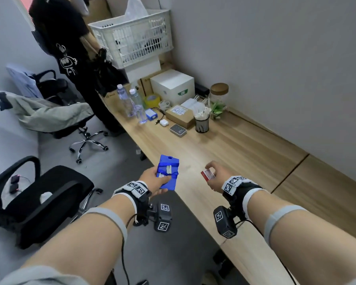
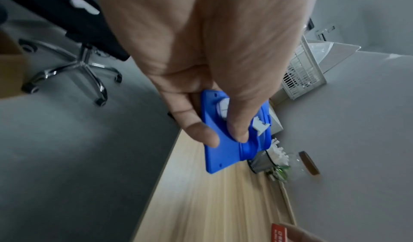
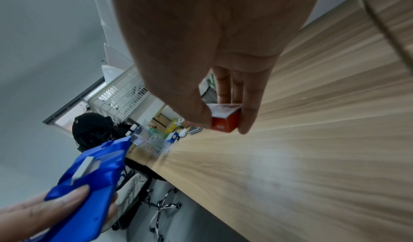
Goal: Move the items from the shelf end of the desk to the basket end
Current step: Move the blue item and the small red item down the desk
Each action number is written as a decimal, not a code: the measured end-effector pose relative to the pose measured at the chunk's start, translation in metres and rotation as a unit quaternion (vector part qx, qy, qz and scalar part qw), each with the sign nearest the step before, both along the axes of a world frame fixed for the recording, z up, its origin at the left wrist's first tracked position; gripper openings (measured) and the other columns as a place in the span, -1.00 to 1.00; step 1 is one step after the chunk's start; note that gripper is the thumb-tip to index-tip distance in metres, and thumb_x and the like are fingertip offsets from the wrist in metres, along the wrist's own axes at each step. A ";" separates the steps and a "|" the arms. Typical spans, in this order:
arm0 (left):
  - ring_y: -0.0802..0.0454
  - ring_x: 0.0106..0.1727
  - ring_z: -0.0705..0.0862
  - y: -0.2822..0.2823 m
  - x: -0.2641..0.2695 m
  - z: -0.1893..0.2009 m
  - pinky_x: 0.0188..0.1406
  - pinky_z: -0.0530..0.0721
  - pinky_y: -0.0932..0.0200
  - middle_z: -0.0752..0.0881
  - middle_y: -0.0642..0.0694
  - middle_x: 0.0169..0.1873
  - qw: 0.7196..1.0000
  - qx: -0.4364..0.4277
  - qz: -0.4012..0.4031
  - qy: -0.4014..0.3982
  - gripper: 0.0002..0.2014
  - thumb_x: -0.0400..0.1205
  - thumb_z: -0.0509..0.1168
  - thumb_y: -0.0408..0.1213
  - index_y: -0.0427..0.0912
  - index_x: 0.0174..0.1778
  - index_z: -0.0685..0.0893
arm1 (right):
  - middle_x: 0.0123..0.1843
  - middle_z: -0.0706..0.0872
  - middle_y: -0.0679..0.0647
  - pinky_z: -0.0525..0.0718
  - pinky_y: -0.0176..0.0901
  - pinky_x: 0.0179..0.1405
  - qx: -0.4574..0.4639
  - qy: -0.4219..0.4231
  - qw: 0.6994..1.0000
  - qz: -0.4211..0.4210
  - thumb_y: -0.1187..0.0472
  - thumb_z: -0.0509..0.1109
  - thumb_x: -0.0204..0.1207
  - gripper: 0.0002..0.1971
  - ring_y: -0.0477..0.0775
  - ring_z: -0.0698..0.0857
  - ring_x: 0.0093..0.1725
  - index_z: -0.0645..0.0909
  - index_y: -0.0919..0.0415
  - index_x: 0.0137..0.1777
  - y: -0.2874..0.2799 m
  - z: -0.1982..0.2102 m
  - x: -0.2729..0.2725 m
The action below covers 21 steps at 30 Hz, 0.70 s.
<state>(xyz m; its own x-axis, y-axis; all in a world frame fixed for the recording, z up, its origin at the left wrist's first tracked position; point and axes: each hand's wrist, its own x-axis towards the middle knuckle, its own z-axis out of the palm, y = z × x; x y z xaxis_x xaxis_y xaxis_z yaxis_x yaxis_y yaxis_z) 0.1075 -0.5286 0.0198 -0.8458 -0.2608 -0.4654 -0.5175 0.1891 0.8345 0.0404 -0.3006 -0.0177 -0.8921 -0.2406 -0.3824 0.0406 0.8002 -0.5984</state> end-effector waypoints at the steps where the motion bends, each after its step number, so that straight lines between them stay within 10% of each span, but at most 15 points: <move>1: -0.11 -0.14 0.79 -0.014 -0.013 -0.003 -0.35 0.75 0.19 0.79 -0.29 0.11 1.000 -0.004 0.006 -0.002 -0.82 0.62 0.42 -0.33 -0.16 0.13 0.69 | 0.12 0.65 0.17 0.79 0.04 -0.11 -0.003 -0.003 1.000 -0.002 0.20 0.30 0.36 -0.50 0.23 0.76 -0.09 0.42 -0.15 0.31 -0.014 -0.002 -0.015; 8: -0.24 0.23 0.73 -0.093 -0.092 -0.027 -0.01 0.80 -0.02 0.71 -0.26 0.19 0.996 0.033 0.083 -0.029 -0.84 0.70 0.25 -0.45 -0.16 0.12 0.63 | 0.37 0.58 0.18 0.58 -0.10 0.03 0.045 -0.016 0.999 -0.004 0.20 0.42 0.45 -0.36 0.21 0.64 0.25 0.34 0.12 0.54 -0.092 -0.025 -0.093; 21: -0.25 -0.08 0.69 -0.234 -0.310 -0.127 -0.05 0.76 -0.06 0.68 -0.29 -0.09 0.990 0.056 0.019 -0.126 -0.82 0.62 0.21 -0.49 -0.18 -0.21 0.63 | 0.26 0.59 0.14 0.52 -0.18 0.00 0.161 -0.052 0.984 -0.065 0.09 0.51 0.40 -0.53 0.16 0.62 0.21 0.55 0.10 0.31 -0.220 -0.085 -0.252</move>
<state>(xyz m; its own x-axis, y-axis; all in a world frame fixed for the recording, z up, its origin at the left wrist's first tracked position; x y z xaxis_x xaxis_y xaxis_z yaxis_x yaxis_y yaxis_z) -0.2025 -0.7624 -0.1070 -0.6898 -0.2254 -0.6880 -0.7167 0.0784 0.6930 -0.2117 -0.5208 -0.1022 -0.8593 0.0210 -0.5111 0.2029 0.9312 -0.3028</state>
